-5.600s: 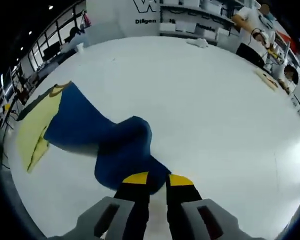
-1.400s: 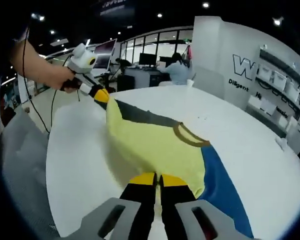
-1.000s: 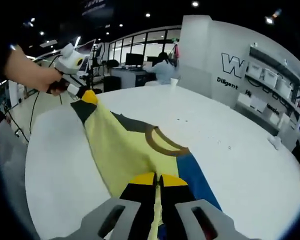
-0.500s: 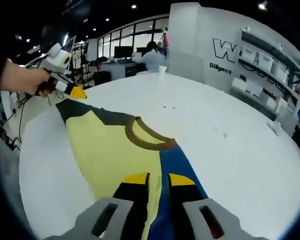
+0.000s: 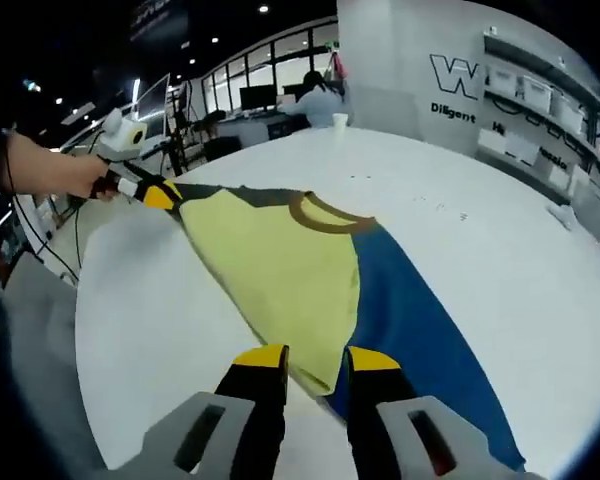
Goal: Fold the garment on the visible template until the final outline fits inside the template.
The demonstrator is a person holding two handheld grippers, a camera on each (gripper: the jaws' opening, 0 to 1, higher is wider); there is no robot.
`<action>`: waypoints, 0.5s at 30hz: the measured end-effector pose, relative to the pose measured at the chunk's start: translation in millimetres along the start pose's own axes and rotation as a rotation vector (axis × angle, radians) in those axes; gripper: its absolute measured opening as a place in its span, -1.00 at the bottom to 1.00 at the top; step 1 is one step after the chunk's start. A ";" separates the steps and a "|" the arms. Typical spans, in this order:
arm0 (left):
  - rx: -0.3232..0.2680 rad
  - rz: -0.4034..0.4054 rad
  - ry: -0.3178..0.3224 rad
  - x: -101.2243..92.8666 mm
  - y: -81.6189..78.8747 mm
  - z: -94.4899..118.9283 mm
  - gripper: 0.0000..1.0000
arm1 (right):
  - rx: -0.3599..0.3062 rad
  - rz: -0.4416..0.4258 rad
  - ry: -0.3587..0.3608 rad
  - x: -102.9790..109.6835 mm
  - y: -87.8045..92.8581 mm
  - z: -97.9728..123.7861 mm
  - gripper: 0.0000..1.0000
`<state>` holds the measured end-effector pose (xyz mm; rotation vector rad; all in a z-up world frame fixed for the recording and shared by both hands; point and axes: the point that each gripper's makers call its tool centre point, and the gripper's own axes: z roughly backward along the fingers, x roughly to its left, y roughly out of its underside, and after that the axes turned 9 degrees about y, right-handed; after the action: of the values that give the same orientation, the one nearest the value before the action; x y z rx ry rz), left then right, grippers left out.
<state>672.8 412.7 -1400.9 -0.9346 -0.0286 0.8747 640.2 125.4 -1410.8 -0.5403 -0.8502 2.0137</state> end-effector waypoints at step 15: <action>0.055 0.024 -0.064 17.0 10.5 -4.9 -0.64 | 0.044 -0.009 0.010 -0.3 15.9 -6.4 -0.75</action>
<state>679.2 423.6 -1417.1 -0.8567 -0.0484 0.9231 635.8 121.1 -1426.8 -0.5203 -0.7989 2.0150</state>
